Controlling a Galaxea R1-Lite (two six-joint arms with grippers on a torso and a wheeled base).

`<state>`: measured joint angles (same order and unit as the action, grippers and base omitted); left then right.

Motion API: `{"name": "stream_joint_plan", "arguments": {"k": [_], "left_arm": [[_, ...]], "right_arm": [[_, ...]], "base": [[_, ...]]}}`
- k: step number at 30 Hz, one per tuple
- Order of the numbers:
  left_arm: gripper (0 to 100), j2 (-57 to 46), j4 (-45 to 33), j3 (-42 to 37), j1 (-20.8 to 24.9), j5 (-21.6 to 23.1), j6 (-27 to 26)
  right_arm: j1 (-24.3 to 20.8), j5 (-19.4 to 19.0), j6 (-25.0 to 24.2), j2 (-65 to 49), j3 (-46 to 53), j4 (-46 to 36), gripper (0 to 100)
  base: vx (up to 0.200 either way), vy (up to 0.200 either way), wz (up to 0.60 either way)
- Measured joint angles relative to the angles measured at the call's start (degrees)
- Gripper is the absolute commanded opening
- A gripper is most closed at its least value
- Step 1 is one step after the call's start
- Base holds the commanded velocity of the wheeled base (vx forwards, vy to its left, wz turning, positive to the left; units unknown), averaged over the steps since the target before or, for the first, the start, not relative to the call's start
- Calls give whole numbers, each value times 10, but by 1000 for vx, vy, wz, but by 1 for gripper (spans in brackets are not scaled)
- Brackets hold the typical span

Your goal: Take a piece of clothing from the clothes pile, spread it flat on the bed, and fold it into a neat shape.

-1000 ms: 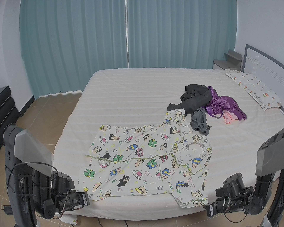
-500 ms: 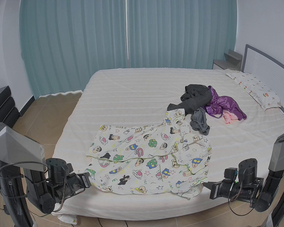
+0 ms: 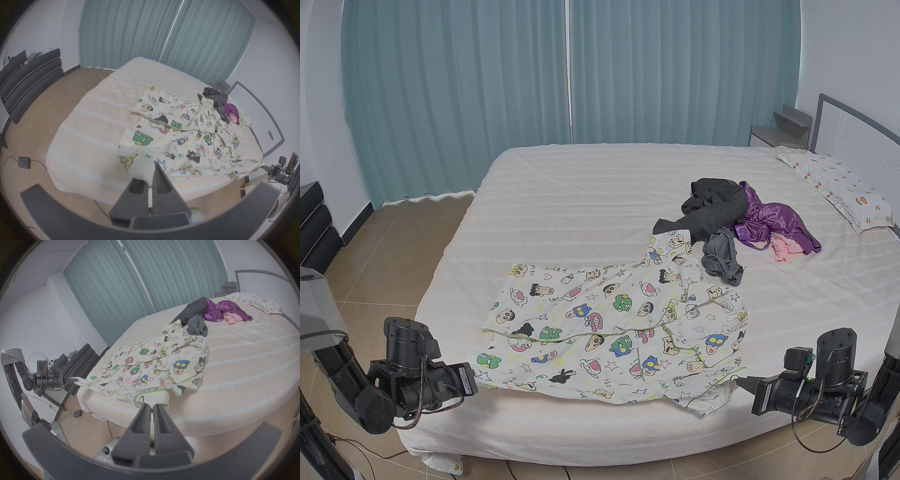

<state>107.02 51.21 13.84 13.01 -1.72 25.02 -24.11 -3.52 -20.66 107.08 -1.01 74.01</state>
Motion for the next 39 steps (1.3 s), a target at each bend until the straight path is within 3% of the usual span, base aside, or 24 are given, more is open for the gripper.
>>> {"name": "stream_joint_plan", "arguments": {"k": [12, 39], "left_arm": [[0, -97, -175, 24, -11, 6, -29], [0, -117, -300, -21, 4, 19, -124]], "right_arm": [[2, -4, 3, -88, 0, -114, 0], [-2, -7, 45, -195, 0, -293, 0]], "base": [[0, 0, 0], [0, 0, 0]]}}
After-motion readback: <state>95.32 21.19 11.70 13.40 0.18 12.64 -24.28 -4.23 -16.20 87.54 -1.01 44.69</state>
